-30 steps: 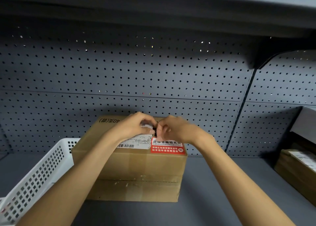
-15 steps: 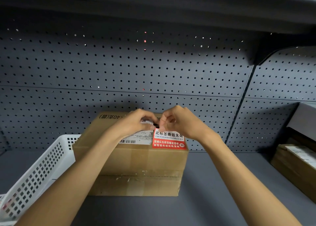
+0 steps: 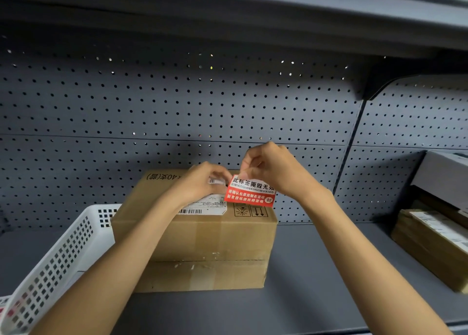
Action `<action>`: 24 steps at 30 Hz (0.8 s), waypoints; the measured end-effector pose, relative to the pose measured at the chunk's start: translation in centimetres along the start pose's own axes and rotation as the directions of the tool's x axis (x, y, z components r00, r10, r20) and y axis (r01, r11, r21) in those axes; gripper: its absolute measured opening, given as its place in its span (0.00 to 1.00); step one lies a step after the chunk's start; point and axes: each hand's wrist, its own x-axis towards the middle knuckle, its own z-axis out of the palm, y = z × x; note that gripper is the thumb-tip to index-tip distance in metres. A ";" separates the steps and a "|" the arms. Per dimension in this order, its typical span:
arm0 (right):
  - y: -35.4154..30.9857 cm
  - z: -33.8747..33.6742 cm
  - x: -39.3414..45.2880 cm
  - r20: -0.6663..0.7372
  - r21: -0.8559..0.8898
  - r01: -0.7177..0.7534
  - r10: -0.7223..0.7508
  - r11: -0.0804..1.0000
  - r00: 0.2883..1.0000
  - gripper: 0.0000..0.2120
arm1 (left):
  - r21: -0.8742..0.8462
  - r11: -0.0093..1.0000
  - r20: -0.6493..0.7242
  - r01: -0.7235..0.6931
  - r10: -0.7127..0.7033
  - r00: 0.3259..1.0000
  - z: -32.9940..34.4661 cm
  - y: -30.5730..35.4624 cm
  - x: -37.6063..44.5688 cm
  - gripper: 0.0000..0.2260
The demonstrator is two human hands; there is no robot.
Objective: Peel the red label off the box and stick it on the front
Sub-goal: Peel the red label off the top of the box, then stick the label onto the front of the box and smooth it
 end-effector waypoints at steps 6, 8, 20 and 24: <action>-1.3 1.3 -1.0 -0.018 -0.015 0.045 -0.045 0.999 0.999 0.09 | -0.008 0.990 -0.323 -0.138 0.128 0.938 -0.9 1.9 -4.8 0.10; -2.1 2.1 -1.4 -0.023 0.007 0.069 -0.069 0.998 0.997 0.09 | -0.072 0.978 -0.326 -0.196 0.162 0.931 -1.2 2.6 -7.2 0.08; -5.6 7.8 -8.1 -0.125 0.250 0.075 -0.044 0.965 0.991 0.14 | -0.152 0.975 -0.569 -0.163 0.048 0.821 1.2 0.9 -15.4 0.02; -4.3 11.8 -12.3 -0.239 0.445 -0.037 0.159 0.895 0.958 0.12 | -0.297 0.944 -0.573 -0.145 -0.055 0.818 4.3 -1.2 -17.9 0.03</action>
